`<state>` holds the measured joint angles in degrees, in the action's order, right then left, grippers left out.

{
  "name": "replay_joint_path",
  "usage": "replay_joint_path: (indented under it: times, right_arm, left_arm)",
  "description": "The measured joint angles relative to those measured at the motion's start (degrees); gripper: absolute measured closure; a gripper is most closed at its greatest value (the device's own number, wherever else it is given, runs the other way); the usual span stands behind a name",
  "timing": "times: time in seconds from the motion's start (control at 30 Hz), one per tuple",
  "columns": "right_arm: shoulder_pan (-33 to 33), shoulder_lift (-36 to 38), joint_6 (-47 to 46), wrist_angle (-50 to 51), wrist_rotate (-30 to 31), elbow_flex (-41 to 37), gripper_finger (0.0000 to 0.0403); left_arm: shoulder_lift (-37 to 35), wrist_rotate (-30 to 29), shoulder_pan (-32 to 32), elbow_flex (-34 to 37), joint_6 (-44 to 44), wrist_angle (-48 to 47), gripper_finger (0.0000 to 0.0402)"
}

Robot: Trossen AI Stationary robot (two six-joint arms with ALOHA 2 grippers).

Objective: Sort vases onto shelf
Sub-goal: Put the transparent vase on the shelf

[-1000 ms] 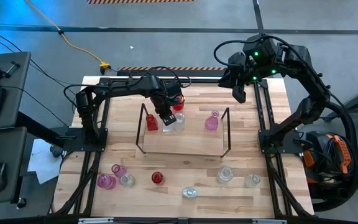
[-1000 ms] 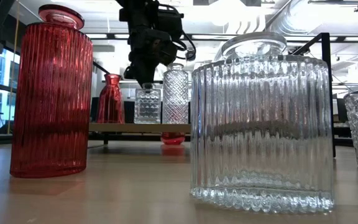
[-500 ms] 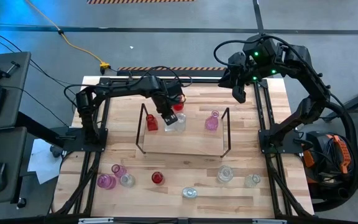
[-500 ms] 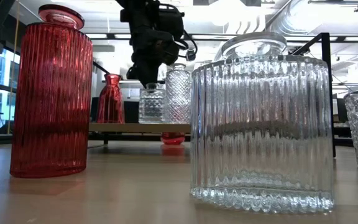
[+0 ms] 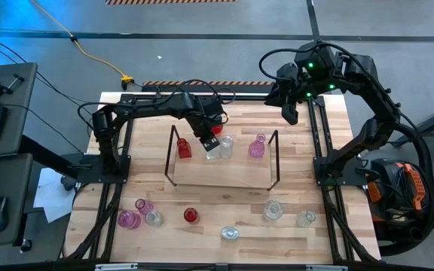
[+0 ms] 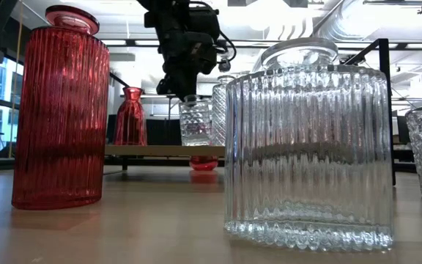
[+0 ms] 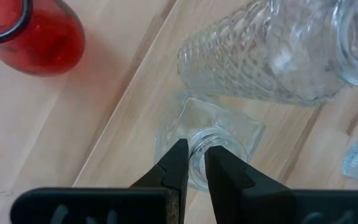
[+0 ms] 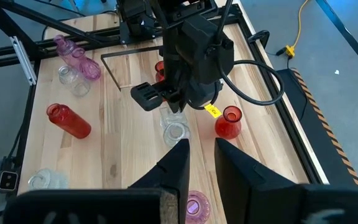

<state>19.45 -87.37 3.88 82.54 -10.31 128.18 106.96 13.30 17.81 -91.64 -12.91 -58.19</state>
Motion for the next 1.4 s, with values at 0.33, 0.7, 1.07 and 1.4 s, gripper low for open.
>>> replay_joint_path:
  times: [0.33,0.7,1.07,1.4]
  right_arm:
    - [0.0,0.0,0.0,0.0,0.0,0.0,0.0346]
    - [0.0,0.0,-0.1,0.0,-0.3,0.0,0.0346]
    - [0.0,0.0,-0.4,0.4,-0.6,0.0,0.0346]
    - [0.0,0.0,-0.4,0.4,-1.3,0.0,0.0346]
  left_arm:
    - [0.0,1.0,-0.3,0.0,1.6,3.5,0.0365]
    - [0.0,0.7,-0.7,0.0,1.2,3.0,0.0364]
    - [0.0,-1.9,-0.7,0.0,3.0,-1.9,0.0364]
    - [0.0,-1.8,-0.7,0.0,3.0,-1.9,0.0342]
